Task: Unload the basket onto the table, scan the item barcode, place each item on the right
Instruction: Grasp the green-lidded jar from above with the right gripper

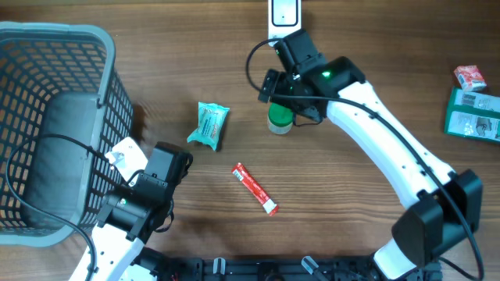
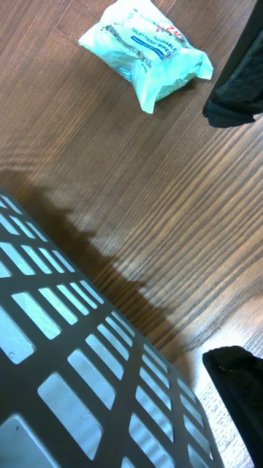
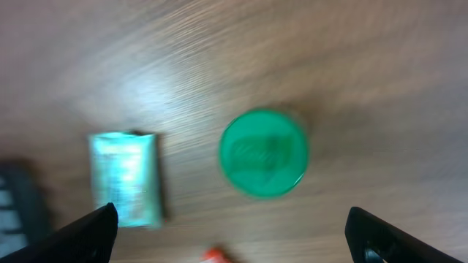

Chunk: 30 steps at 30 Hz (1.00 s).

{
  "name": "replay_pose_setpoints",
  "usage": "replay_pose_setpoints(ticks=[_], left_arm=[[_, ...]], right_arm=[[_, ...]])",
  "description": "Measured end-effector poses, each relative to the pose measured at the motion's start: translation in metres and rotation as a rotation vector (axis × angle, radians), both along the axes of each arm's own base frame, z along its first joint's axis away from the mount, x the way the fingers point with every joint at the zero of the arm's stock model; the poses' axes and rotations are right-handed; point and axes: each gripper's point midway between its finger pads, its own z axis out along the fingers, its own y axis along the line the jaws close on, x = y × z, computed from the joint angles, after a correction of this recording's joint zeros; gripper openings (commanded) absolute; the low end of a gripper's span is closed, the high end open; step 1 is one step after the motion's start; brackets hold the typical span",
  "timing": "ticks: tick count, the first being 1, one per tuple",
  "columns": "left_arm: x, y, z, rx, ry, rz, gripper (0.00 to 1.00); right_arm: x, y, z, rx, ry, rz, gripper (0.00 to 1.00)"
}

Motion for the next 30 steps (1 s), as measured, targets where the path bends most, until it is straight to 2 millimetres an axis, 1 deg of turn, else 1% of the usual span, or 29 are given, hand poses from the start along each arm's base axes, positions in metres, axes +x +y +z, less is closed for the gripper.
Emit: replay_pose_setpoints(ticks=[1, 3, 4, 5, 8, 9, 10, 12, 13, 14, 15, 19, 21, 26, 30], left_arm=[[0.0, 0.0, 0.0, 0.0, 0.0, 0.0, 1.0], [0.0, 0.0, 0.0, 0.0, 0.0, 0.0, 1.0], [0.0, 0.0, 0.0, 0.0, 0.0, 0.0, 1.0], [0.0, 0.0, 0.0, 0.0, 0.0, 0.0, 1.0], [0.0, 0.0, 0.0, 0.0, 0.0, 0.0, 1.0], [0.0, 0.0, 0.0, 0.0, 0.0, 0.0, 1.0], [0.0, 0.0, 0.0, 0.0, 0.0, 0.0, 1.0], [0.0, 0.0, 0.0, 0.0, 0.0, 0.0, 1.0], [0.0, 0.0, 0.0, 0.0, 0.0, 0.0, 1.0], [0.0, 0.0, 0.0, 0.0, 0.0, 0.0, 1.0], [0.0, 0.0, 0.0, 0.0, 0.0, 0.0, 1.0], [0.0, 0.0, 0.0, 0.0, 0.0, 0.0, 1.0], [0.0, 0.0, 0.0, 0.0, 0.0, 0.0, 1.0], [0.0, 0.0, 0.0, 0.0, 0.0, 0.0, 1.0], [0.0, 0.0, 0.0, 0.0, 0.0, 0.0, 1.0]], right_arm=[[-0.002, 0.006, 0.002, 0.062, 0.028, -0.064, 1.0], [0.0, 0.017, 0.007, 0.163, 0.058, -0.157, 1.0], [0.0, 0.019, 0.007, 0.184, 0.072, -0.189, 0.88], [0.0, 0.018, 0.007, 0.191, 0.077, -0.214, 0.88], [0.009, 0.016, 0.01, 0.203, 0.048, -0.284, 0.88], [0.01, 0.014, 0.009, 0.2, 0.049, -0.305, 0.88], [0.007, 0.01, 0.007, 0.188, 0.065, -0.34, 0.84], [-0.009, -0.003, -0.003, 0.153, 0.147, -0.449, 0.83], [-0.018, -0.009, -0.008, 0.132, 0.19, -0.506, 0.83], [-0.022, -0.012, -0.009, 0.134, 0.212, -0.564, 0.86], [-0.024, -0.015, -0.011, 0.127, 0.223, -0.597, 0.87], [-0.017, -0.012, -0.015, 0.155, 0.22, -0.661, 0.89], [-0.008, -0.007, -0.026, 0.161, 0.224, -0.678, 0.91], [-0.003, -0.004, -0.063, 0.108, 0.275, -0.697, 0.93], [0.008, -0.002, -0.082, 0.106, 0.278, -0.706, 0.94]])
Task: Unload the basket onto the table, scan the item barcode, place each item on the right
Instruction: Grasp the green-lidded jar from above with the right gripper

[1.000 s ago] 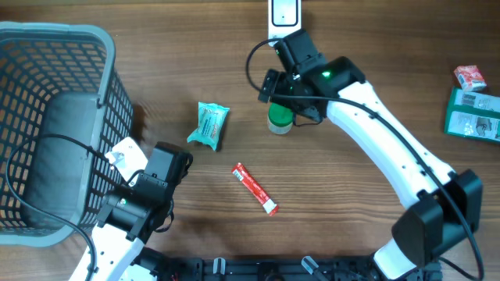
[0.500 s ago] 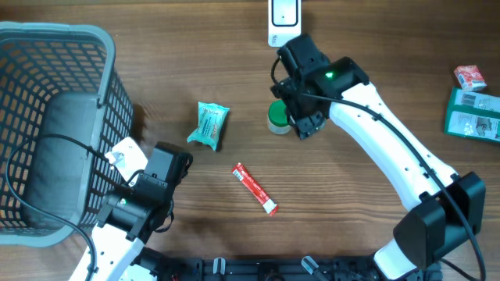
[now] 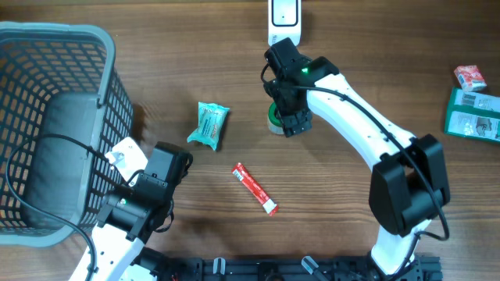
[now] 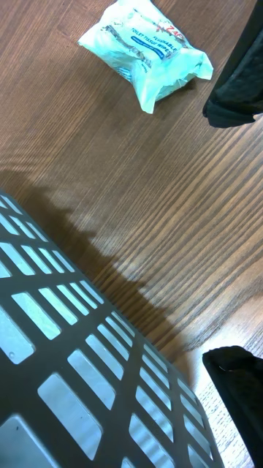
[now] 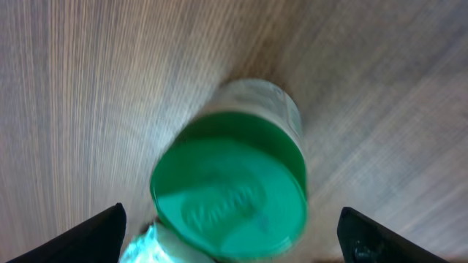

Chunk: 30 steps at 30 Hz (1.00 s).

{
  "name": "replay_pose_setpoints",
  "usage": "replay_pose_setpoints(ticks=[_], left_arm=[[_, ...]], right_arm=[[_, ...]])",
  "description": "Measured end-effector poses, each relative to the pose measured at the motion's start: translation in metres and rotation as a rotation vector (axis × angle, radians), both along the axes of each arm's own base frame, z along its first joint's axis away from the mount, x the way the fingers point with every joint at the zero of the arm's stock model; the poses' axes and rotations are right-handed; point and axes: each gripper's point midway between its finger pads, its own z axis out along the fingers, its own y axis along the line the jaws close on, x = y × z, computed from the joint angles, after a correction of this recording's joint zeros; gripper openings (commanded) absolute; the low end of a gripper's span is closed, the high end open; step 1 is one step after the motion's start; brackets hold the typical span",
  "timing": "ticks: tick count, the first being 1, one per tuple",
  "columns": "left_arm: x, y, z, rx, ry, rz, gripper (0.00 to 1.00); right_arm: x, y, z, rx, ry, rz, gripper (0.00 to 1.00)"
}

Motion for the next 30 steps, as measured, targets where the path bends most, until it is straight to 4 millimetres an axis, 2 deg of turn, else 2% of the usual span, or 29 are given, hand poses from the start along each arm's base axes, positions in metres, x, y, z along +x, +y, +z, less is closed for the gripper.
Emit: replay_pose_setpoints(ticks=[3, 4, 5, 11, 16, 19, 21, 24, 30], left_arm=[[0.0, 0.0, 0.0, 0.0, 0.0, 0.0, 1.0], [0.0, 0.0, 0.0, 0.0, 0.0, 0.0, 1.0], [0.0, 0.0, 0.0, 0.0, 0.0, 0.0, 1.0], [0.0, 0.0, 0.0, 0.0, 0.0, 0.0, 1.0], [0.0, 0.0, 0.0, 0.0, 0.0, 0.0, 1.0], [0.0, 0.0, 0.0, 0.0, 0.0, 0.0, 1.0], [0.0, 0.0, 0.0, 0.0, 0.0, 0.0, 1.0], [0.0, 0.0, 0.0, 0.0, 0.0, 0.0, 1.0], [0.0, 0.0, 0.0, 0.0, 0.0, 0.0, 1.0]], right_arm=[[0.008, -0.003, -0.01, 0.002, -0.001, -0.008, 0.93], [0.01, -0.004, -0.012, 0.003, 0.001, -0.009, 0.91], [0.011, -0.006, -0.014, 0.0, 0.006, -0.009, 0.82], [0.01, -0.005, -0.02, -0.01, 0.012, 0.067, 0.7], [0.007, -0.005, -0.02, -0.037, 0.0, 0.28, 0.67], [0.001, -0.012, -0.02, -0.067, 0.001, 0.534, 0.64], [-0.006, -0.019, -0.021, -0.079, 0.002, 0.78, 0.67], [-0.025, -0.031, -0.022, -0.102, 0.038, 1.118, 0.82], [-0.035, -0.042, -0.023, -0.143, 0.071, 1.334, 0.91]])
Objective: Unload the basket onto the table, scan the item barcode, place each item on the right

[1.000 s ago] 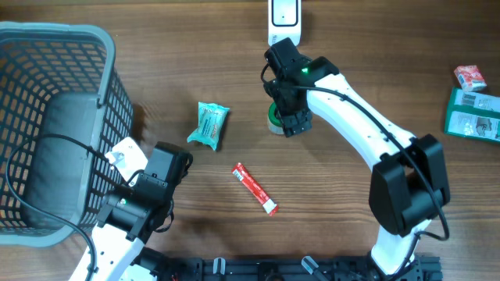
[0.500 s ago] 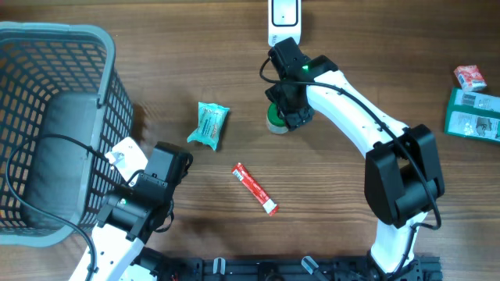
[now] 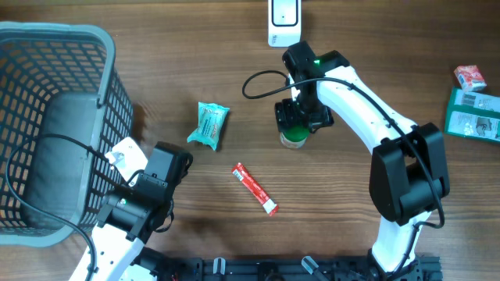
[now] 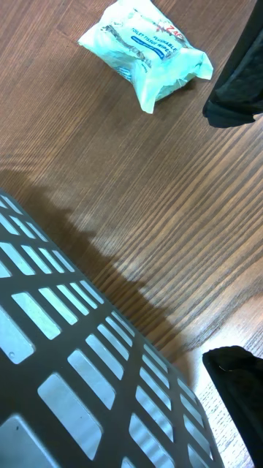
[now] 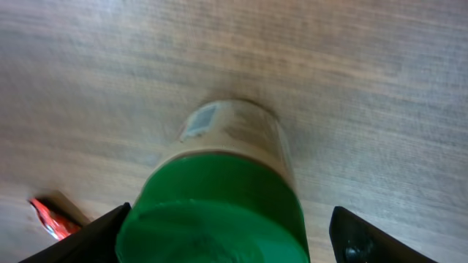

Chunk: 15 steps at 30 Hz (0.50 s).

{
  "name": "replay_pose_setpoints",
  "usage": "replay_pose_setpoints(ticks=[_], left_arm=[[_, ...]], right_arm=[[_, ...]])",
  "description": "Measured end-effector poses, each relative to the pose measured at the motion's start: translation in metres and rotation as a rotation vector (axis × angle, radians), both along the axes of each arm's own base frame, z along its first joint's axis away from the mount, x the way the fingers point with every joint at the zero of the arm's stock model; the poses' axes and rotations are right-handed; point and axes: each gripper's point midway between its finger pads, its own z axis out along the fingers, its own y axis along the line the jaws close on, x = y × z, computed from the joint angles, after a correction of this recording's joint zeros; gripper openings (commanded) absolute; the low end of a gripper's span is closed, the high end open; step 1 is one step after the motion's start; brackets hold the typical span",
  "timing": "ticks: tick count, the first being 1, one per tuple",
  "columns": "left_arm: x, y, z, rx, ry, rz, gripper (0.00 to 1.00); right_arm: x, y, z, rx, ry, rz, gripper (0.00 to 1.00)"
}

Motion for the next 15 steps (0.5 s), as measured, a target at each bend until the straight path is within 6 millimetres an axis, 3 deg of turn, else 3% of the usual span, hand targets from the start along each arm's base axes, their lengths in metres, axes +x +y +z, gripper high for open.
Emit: replay_pose_setpoints(ticks=[4, 7, 10, 13, 15], left_arm=[[0.0, 0.0, 0.0, 0.0, 0.0, 0.0, 1.0], [0.0, 0.0, 0.0, 0.0, 0.0, 0.0, 1.0], [0.0, 0.0, 0.0, 0.0, 0.0, 0.0, 1.0], [0.0, 0.0, 0.0, 0.0, 0.0, 0.0, 1.0], [0.0, 0.0, 0.0, 0.0, 0.0, 0.0, 1.0]], right_arm=[[-0.017, -0.009, 0.009, -0.039, 0.069, 0.042, 0.92], [-0.013, -0.009, 0.031, -0.041, 0.06, 0.036, 1.0], [-0.01, -0.007, 0.058, -0.024, 0.019, 0.0, 1.0], [-0.011, -0.008, 0.088, 0.002, -0.034, -0.179, 1.0], [-0.021, -0.012, 0.096, -0.023, 0.01, -0.451, 1.0]])
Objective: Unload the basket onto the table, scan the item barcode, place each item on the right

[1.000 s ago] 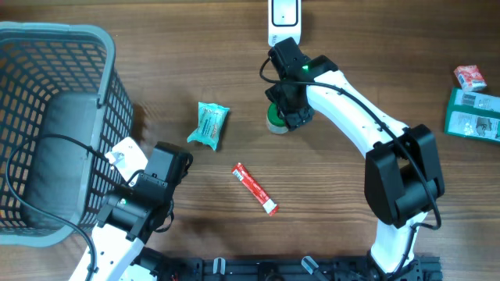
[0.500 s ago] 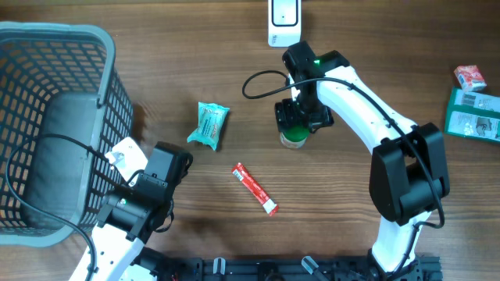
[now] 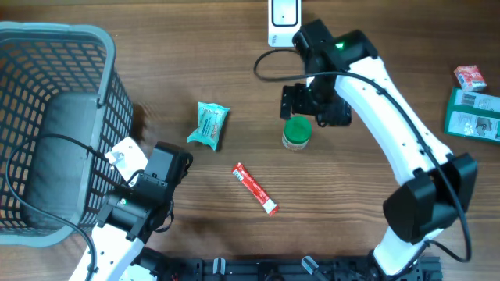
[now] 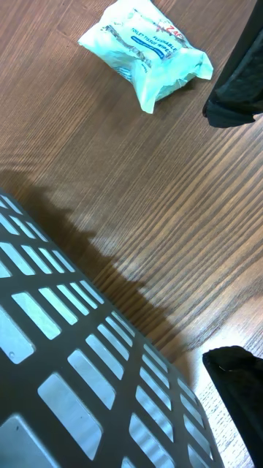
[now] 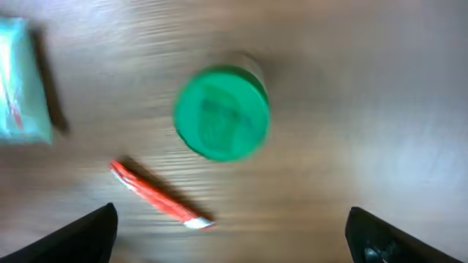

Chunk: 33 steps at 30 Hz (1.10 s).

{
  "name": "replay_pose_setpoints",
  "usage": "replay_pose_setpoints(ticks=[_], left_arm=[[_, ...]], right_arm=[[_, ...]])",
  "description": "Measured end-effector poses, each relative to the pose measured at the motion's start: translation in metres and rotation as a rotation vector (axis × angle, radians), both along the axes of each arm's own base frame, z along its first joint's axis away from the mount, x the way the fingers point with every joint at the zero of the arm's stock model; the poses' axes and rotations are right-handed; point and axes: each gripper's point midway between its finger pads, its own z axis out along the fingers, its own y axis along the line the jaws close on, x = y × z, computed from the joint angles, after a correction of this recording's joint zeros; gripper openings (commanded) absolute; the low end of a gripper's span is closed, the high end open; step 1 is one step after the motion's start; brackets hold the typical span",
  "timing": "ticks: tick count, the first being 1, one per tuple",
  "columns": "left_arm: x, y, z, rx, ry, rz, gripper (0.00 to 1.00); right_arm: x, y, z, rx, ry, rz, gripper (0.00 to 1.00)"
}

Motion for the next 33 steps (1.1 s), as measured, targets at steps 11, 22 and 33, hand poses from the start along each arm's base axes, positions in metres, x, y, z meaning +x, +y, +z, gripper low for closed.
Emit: replay_pose_setpoints(ticks=[11, 22, 33], left_arm=[[0.0, 0.0, 0.0, 0.0, 0.0, 0.0, 1.0], [0.0, 0.0, 0.0, 0.0, 0.0, 0.0, 1.0], [0.0, 0.0, 0.0, 0.0, 0.0, 0.0, 1.0]], right_arm=[[0.025, 0.018, -0.047, 0.082, 0.031, -0.966, 1.0], [0.025, 0.03, -0.112, 0.072, 0.129, -1.01, 0.99], [0.026, 0.026, -0.115, 0.06, 0.084, -0.765, 0.7]])
